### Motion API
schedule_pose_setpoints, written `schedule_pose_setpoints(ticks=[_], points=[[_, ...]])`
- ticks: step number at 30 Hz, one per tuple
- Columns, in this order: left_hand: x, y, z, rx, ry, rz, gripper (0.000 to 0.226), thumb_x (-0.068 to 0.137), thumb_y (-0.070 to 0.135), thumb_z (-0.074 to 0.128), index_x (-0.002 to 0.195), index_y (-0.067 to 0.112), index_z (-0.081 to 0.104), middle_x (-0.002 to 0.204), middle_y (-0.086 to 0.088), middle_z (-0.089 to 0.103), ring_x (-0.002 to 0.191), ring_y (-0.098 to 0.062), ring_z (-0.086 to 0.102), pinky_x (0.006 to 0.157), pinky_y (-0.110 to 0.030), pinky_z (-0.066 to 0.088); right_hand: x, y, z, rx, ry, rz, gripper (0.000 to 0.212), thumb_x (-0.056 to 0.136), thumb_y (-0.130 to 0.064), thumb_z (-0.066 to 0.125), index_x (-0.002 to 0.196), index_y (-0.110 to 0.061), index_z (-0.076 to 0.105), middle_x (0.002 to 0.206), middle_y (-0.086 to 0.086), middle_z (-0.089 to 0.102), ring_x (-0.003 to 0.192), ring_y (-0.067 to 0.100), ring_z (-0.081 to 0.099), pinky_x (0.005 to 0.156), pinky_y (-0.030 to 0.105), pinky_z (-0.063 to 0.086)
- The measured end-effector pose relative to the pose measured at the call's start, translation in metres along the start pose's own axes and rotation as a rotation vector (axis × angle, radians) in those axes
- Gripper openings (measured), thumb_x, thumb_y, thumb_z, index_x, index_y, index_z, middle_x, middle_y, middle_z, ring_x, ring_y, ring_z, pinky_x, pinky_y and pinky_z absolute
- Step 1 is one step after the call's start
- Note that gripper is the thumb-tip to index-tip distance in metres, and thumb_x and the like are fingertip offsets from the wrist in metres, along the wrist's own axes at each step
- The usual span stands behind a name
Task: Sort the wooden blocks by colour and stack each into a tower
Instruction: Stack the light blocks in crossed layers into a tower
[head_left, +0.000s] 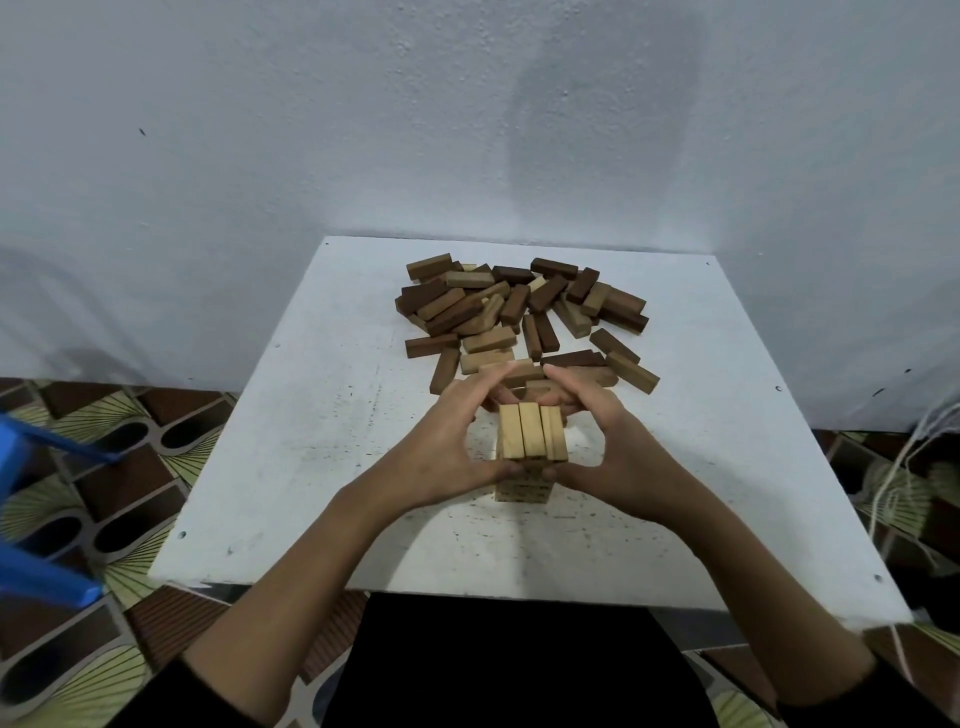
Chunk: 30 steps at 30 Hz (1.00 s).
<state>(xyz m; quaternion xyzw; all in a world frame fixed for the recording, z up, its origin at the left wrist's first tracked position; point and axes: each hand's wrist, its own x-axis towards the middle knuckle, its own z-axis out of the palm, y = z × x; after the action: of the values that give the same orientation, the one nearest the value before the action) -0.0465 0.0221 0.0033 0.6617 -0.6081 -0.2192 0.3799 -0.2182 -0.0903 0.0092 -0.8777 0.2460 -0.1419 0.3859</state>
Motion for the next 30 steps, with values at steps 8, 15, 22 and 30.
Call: schedule_pose_setpoints(ticks=[8,15,22,30], points=[[0.003,0.001,0.006,-0.006,-0.012,-0.017,0.093,0.069,0.025,0.083,0.132,0.048,0.019,0.113,0.025,0.043,0.113,0.001,0.042,0.09,-0.006,0.032,0.001,-0.003,-0.003,0.027,-0.019,-0.012,0.097,0.067,-0.01,0.083,0.139,-0.035,0.024,0.116,-0.017,0.047,0.117,0.012,0.045,0.1,0.041,0.042],[0.004,-0.002,0.009,-0.016,0.003,0.005,0.095,0.069,0.021,0.083,0.135,0.046,0.02,0.115,0.018,0.046,0.114,-0.003,0.043,0.091,-0.003,0.03,0.003,-0.007,0.0,0.019,0.025,-0.049,0.094,0.066,-0.023,0.085,0.134,-0.044,0.024,0.112,-0.016,0.053,0.113,0.016,0.048,0.096,0.047,0.043],[0.003,-0.002,0.01,-0.032,0.016,-0.001,0.095,0.07,0.017,0.083,0.134,0.046,0.019,0.114,0.019,0.046,0.114,-0.004,0.043,0.091,-0.005,0.031,0.003,-0.01,0.001,0.027,0.022,-0.071,0.09,0.067,-0.023,0.084,0.134,-0.038,0.026,0.113,-0.013,0.05,0.114,0.017,0.046,0.096,0.048,0.042],[-0.001,-0.002,0.013,-0.099,0.02,-0.035,0.098,0.071,0.025,0.082,0.145,0.034,0.018,0.14,0.008,0.037,0.13,-0.004,0.034,0.104,-0.022,0.032,0.002,-0.003,0.003,0.055,-0.006,-0.008,0.1,0.067,-0.024,0.084,0.144,-0.029,0.021,0.131,-0.011,0.04,0.123,0.004,0.036,0.105,0.034,0.039]])
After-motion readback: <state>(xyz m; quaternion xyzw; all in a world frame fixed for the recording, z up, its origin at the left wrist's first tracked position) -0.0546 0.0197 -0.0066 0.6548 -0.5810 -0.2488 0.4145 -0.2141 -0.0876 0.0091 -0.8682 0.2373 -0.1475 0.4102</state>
